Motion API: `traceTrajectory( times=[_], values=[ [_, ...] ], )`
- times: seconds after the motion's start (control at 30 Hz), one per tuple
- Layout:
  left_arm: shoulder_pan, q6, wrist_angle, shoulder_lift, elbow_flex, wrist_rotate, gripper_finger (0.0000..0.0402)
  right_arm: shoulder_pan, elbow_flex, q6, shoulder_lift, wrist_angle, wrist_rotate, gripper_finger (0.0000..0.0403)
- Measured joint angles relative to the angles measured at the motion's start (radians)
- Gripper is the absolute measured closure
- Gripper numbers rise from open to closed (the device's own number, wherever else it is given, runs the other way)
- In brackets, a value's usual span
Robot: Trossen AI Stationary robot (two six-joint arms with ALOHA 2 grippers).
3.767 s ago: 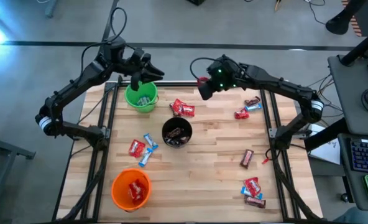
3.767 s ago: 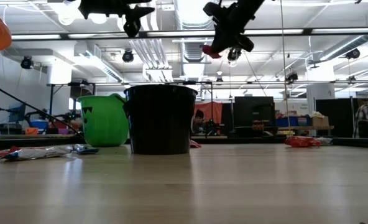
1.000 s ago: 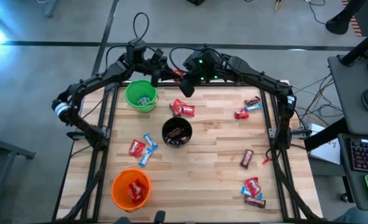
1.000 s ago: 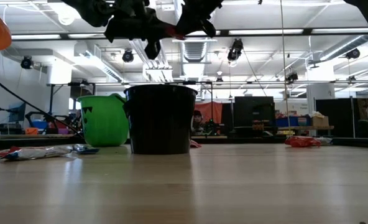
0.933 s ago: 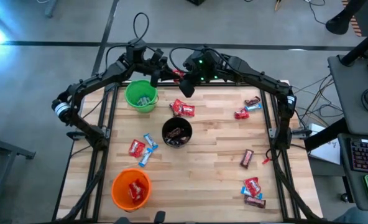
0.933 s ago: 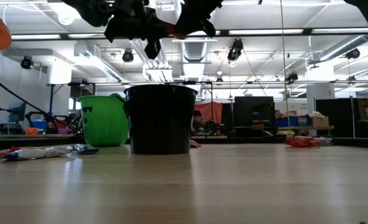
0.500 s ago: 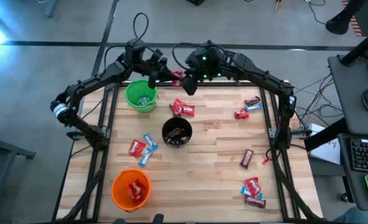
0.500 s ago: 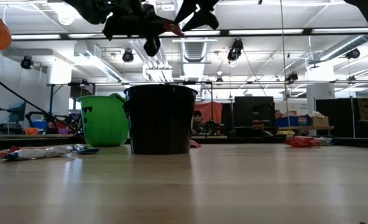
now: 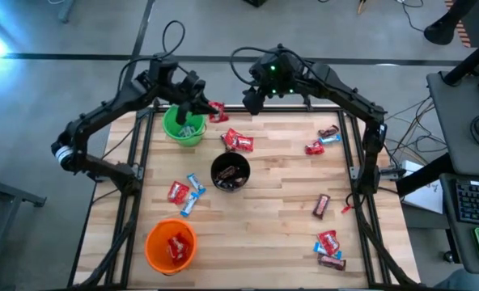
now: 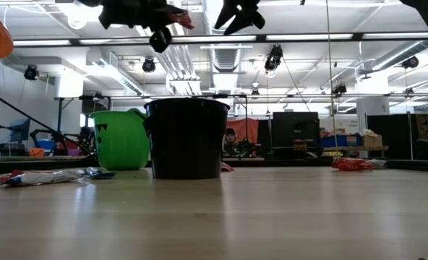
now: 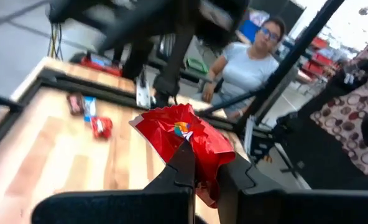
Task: Sort candy
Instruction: Put the red candy pack into the orange bucket
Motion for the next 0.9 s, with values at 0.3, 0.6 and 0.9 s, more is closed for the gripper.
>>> traceTrajectory(
  times=[0.3,0.6,0.9],
  values=[
    [-0.043,0.126,-0.233,-0.082,0.000,-0.002,0.0400,-0.049,-0.002,0.027,0.000,-0.039,0.021,0.0211],
    [-0.151,0.173,-0.446,-0.166,0.000,-0.003,0.0400,-0.086,-0.002,0.021,0.000,-0.084,0.024,0.0211],
    [-0.293,0.136,-0.565,-0.282,0.000,-0.011,0.0400,-0.104,-0.002,0.014,0.001,-0.082,0.024,0.0211]
  ],
)
